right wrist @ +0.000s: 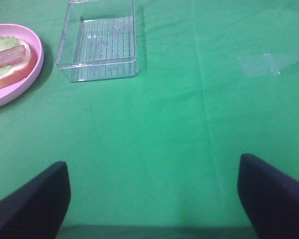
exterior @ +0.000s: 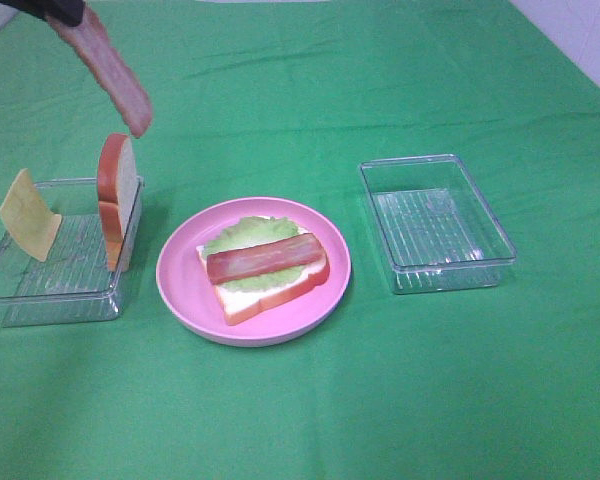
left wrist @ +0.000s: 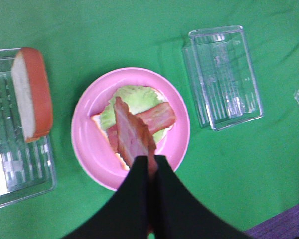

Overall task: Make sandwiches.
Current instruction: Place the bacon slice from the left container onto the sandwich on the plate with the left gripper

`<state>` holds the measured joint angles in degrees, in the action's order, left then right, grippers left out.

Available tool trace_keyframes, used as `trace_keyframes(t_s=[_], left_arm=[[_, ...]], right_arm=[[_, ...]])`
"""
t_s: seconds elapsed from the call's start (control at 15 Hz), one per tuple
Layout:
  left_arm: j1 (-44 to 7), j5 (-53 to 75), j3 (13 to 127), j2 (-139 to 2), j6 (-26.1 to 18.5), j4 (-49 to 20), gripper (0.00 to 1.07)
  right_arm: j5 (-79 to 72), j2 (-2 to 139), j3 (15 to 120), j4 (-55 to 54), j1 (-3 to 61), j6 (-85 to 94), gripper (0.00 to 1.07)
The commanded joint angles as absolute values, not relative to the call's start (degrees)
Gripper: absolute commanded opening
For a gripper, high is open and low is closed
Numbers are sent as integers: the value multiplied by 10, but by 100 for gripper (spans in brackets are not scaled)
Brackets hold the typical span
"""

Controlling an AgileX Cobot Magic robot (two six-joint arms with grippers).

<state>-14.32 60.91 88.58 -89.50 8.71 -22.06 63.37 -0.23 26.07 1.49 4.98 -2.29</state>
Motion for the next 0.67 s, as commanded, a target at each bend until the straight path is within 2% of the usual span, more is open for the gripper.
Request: trace_keyframes(t_s=[0.07, 0.2, 0.4, 0.53, 0.6, 0.67], left_arm=[[-186, 586, 889, -912, 97, -250, 0], [-214, 579, 889, -945, 94, -269, 0], [-275, 543, 889, -1018, 65, -312, 0], [-295, 520, 889, -1058, 51, -337, 0], [-300, 519, 900, -1112, 15, -388, 0], [-300, 527, 915, -1138, 6, -394, 0]], right_arm=[[633, -21, 261, 13, 48, -26, 87], [633, -21, 261, 13, 48, -26, 87], [633, -21, 261, 13, 48, -26, 87], [633, -21, 261, 13, 48, -26, 87], [633, -21, 261, 13, 48, -26, 87], [633, -21, 261, 13, 48, -26, 87]])
